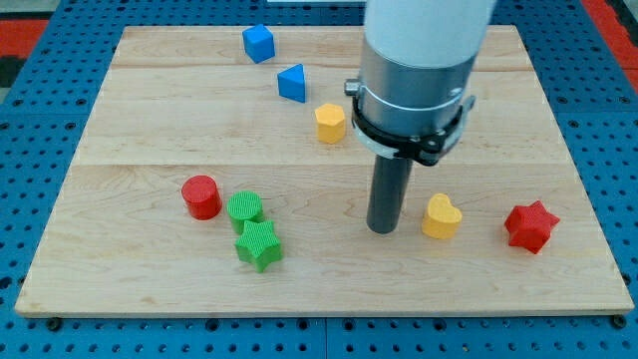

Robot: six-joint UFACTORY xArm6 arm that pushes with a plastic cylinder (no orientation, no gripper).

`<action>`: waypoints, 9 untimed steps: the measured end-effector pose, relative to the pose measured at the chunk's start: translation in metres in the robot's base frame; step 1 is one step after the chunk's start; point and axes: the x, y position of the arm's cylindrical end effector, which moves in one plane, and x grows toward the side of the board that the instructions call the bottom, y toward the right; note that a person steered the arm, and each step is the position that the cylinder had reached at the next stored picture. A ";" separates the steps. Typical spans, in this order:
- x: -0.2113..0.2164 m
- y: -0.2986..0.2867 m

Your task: Push the yellow heart to the bottom right

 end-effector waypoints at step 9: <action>0.037 0.101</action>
